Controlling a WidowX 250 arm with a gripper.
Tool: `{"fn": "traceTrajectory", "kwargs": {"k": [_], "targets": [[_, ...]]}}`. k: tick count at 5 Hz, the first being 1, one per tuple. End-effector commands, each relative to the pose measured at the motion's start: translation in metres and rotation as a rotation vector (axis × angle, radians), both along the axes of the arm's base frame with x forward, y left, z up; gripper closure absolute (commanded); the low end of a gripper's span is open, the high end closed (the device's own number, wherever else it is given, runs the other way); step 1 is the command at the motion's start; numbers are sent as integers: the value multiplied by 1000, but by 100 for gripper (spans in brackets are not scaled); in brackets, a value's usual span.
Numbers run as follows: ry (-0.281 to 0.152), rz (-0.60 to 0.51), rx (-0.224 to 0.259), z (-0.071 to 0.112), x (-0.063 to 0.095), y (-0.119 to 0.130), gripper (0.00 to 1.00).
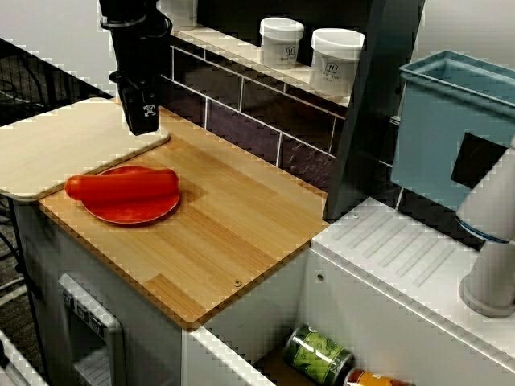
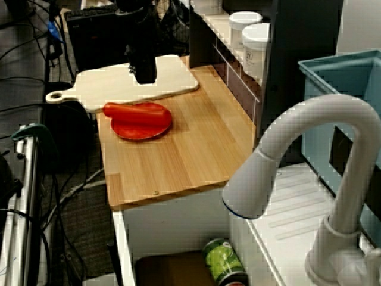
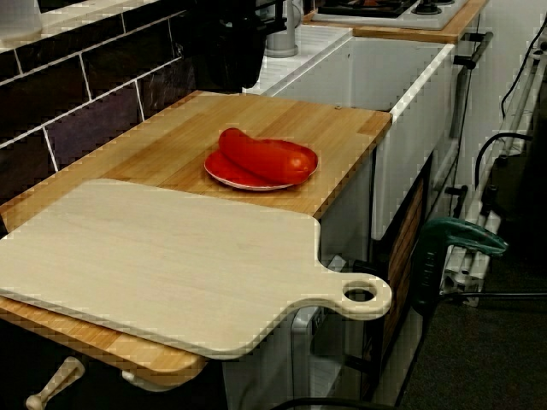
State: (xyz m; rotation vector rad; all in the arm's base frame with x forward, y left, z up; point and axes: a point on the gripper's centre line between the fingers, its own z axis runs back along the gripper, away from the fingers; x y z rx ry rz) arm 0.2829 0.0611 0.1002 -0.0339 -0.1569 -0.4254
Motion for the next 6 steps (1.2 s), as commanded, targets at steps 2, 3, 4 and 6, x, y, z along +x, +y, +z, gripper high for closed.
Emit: {"fn": "traceTrajectory", "kwargs": {"k": [2,3,4,6], "targets": [[-50,7,25,-5,-21,-1,0],[-48,29,15,-17,-20,0,0],[-45,38,29,-31,-18,1,0],[-18,31,65,-59,-20,4,0]]}}
